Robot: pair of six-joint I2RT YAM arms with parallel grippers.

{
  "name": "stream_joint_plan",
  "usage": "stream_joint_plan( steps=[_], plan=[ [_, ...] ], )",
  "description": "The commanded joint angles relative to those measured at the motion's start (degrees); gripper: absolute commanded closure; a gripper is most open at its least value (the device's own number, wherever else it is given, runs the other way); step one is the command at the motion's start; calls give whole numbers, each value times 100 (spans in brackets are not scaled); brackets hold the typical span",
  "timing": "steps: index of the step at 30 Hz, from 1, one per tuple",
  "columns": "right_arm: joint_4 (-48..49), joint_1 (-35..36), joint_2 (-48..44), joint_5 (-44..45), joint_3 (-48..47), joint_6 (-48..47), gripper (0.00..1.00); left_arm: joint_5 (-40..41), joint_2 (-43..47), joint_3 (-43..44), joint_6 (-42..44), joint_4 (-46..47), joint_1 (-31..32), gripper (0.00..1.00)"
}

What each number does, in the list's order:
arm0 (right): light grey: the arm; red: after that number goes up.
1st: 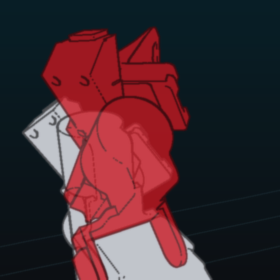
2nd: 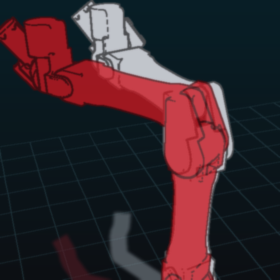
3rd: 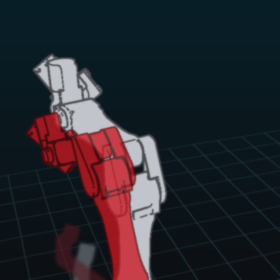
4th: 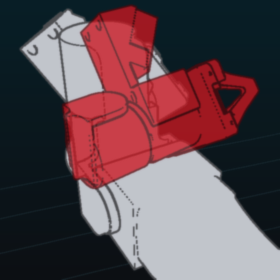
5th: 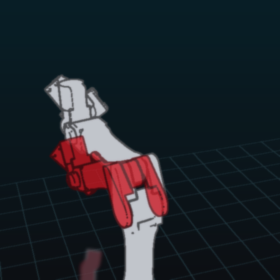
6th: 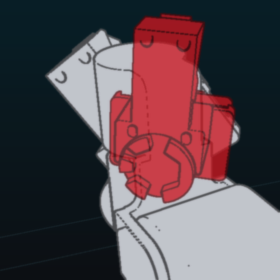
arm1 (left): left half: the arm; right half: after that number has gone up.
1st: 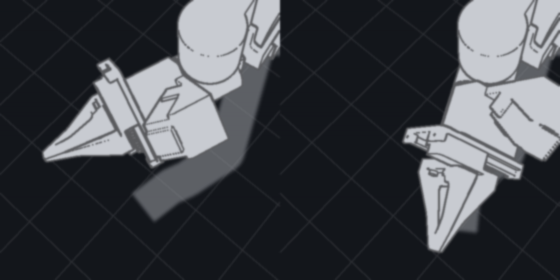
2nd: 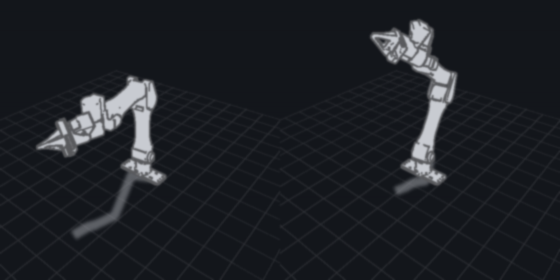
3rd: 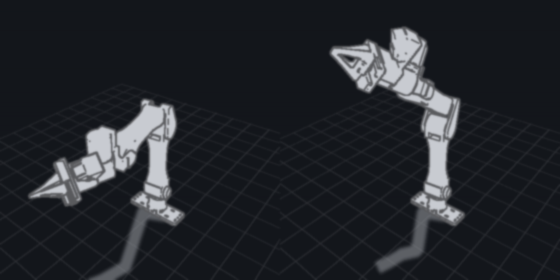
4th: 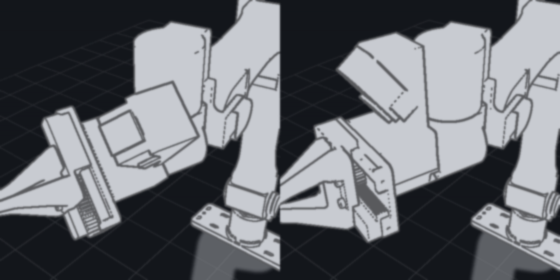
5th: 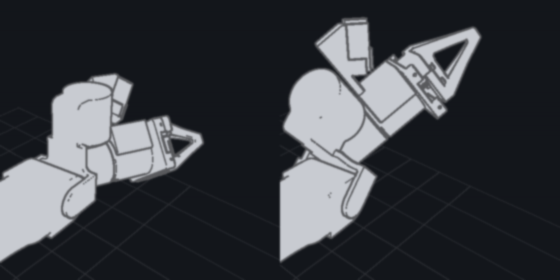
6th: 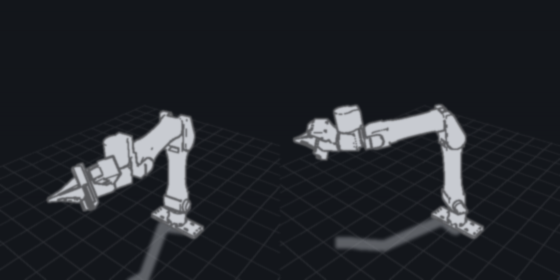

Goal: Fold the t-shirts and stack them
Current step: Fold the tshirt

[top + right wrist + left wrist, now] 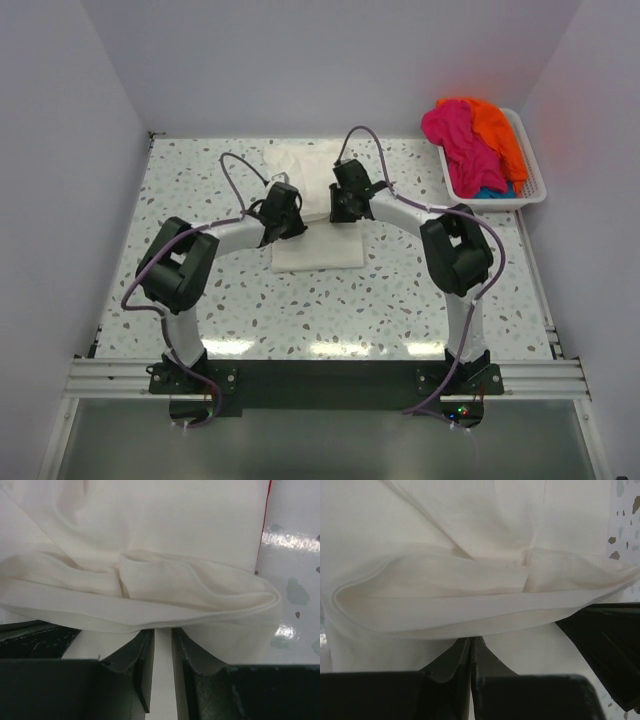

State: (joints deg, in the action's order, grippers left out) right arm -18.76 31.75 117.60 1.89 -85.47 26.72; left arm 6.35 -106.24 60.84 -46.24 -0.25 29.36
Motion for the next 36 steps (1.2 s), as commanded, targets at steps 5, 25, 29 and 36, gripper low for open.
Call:
stream_joint_plan(
  steps=[5, 25, 29, 36],
  plan=[
    [-154, -81, 421, 48, -944, -88, 76, -160, -362, 841, 150, 517, -378, 87],
    [57, -388, 484, 136, 56, 123, 72, 121, -856, 482, -359, -98, -722, 86],
    [285, -415, 53, 31, 855, 202, 72, 77, -530, -98, -403, 209, -686, 86],
    [847, -406, -817, -364, 2007, 386, 72, -28, 59, -872, -430, 552, -581, 86]
  ],
)
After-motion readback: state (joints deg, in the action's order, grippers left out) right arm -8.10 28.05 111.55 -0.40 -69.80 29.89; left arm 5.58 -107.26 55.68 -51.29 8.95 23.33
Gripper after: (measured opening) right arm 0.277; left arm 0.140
